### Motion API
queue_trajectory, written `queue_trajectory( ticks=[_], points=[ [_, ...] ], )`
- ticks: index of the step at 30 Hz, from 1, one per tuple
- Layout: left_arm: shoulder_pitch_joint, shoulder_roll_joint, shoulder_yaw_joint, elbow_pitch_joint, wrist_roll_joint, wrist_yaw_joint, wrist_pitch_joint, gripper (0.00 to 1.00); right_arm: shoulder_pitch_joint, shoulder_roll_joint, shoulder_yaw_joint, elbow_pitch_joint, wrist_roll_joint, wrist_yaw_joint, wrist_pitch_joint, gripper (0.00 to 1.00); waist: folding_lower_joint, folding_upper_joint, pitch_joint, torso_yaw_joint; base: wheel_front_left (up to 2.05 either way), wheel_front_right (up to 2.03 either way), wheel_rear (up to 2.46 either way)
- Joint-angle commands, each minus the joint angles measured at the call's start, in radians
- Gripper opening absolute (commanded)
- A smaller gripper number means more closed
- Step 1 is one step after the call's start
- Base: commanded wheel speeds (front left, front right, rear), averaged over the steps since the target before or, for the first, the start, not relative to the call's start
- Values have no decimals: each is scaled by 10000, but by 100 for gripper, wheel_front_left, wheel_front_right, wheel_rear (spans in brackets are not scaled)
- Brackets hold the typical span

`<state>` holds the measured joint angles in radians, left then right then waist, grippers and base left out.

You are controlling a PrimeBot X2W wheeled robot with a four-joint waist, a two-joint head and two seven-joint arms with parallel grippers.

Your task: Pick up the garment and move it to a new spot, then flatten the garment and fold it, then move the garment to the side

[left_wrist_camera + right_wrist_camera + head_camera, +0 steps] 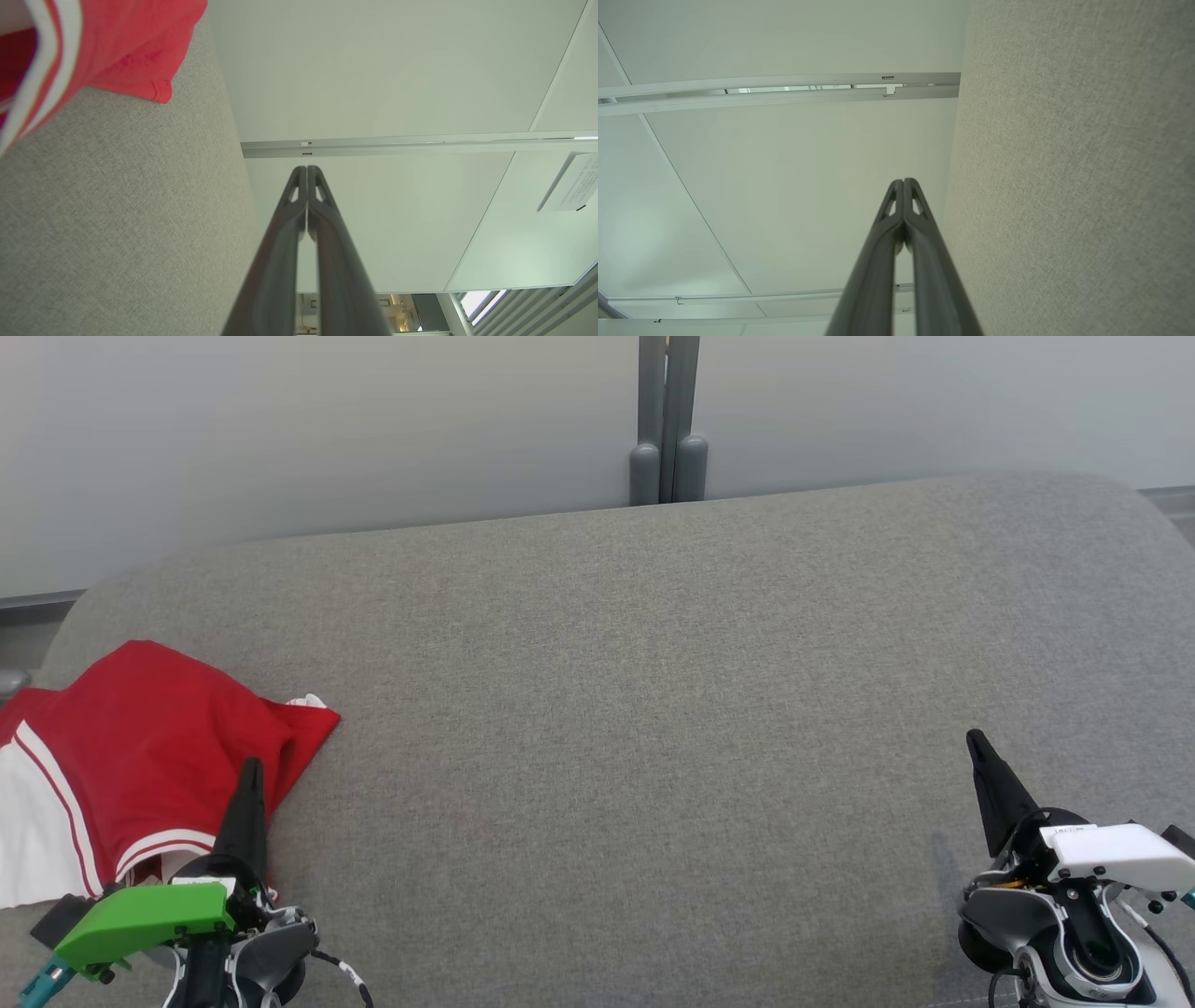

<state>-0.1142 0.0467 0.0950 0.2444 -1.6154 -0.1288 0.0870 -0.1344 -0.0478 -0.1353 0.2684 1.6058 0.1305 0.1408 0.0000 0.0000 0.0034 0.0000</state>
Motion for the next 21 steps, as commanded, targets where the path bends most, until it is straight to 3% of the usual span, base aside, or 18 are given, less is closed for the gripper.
queue_trajectory(
  ticks=[1,13,14,21],
  points=[
    [93,69,23,-17,6,-48,28,0,82,-47,-10,-39,42,4,47,0,0,0,0,0,0,0,0],
    [93,69,23,-17,6,-48,28,0,82,-47,-11,-39,42,4,47,0,0,0,0,0,0,0,0],
    [4,-6,-2,31,0,2,-2,100,10,6,2,32,0,0,-4,100,0,0,0,0,0,0,0],
    [172,-39,-123,406,212,12,-171,100,258,44,133,258,-171,-2,-191,100,0,0,4,-1,0,0,0]
  ],
)
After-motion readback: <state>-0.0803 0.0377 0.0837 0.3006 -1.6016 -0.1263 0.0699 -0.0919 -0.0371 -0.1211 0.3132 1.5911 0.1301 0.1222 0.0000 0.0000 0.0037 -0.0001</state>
